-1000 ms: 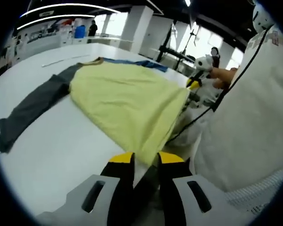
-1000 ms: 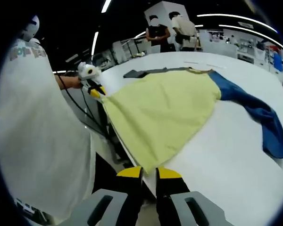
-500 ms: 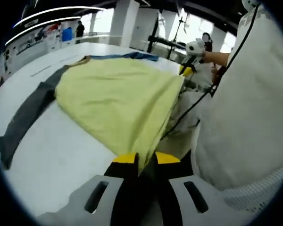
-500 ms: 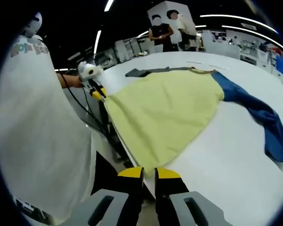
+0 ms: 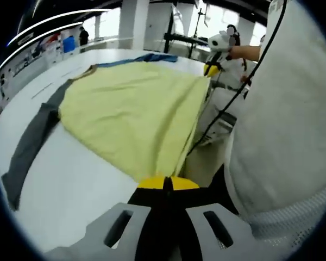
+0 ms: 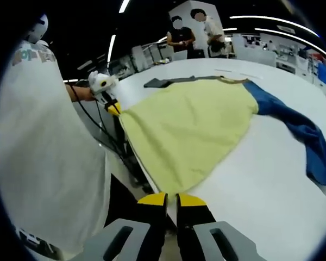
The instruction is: Fold the garment on the visible template until the final outline fits inside the template.
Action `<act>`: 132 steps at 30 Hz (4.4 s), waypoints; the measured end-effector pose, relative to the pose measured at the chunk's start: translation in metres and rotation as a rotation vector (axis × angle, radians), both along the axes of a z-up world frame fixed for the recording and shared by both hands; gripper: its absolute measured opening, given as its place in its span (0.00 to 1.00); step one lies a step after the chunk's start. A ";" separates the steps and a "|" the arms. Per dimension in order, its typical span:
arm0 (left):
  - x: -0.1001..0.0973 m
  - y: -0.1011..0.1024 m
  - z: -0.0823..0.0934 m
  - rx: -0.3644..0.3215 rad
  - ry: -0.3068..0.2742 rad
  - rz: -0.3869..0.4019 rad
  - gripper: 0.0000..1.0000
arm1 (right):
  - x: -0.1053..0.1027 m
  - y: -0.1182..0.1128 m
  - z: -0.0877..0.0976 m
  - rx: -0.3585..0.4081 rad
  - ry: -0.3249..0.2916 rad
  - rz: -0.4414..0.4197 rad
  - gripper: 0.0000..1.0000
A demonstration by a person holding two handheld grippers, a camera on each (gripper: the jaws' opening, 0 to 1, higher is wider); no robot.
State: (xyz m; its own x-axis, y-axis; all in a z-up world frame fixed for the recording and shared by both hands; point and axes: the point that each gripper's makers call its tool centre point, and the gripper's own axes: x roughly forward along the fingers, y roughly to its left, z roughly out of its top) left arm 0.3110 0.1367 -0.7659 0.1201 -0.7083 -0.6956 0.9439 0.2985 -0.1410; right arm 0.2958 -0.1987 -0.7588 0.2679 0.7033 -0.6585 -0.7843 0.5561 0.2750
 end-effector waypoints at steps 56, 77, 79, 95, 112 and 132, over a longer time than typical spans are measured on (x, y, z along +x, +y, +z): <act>0.042 -0.001 0.062 -0.293 -0.037 0.276 0.70 | 0.071 -0.070 0.028 0.036 -0.219 -0.433 0.33; 0.051 0.002 0.073 -0.311 -0.055 0.303 0.73 | 0.117 -0.149 0.035 -0.033 -0.290 -0.633 0.37; 0.051 0.003 0.074 -0.309 -0.055 0.304 0.73 | 0.120 -0.154 0.036 -0.035 -0.291 -0.643 0.37; 0.055 0.004 0.076 -0.297 -0.056 0.321 0.72 | 0.140 -0.188 0.034 -0.057 -0.292 -0.705 0.31; 0.060 0.004 0.076 -0.283 -0.054 0.346 0.70 | 0.156 -0.177 0.009 -0.060 -0.256 -0.672 0.24; 0.065 0.006 0.073 -0.274 -0.049 0.366 0.68 | 0.154 -0.145 -0.004 -0.160 -0.281 -0.543 0.08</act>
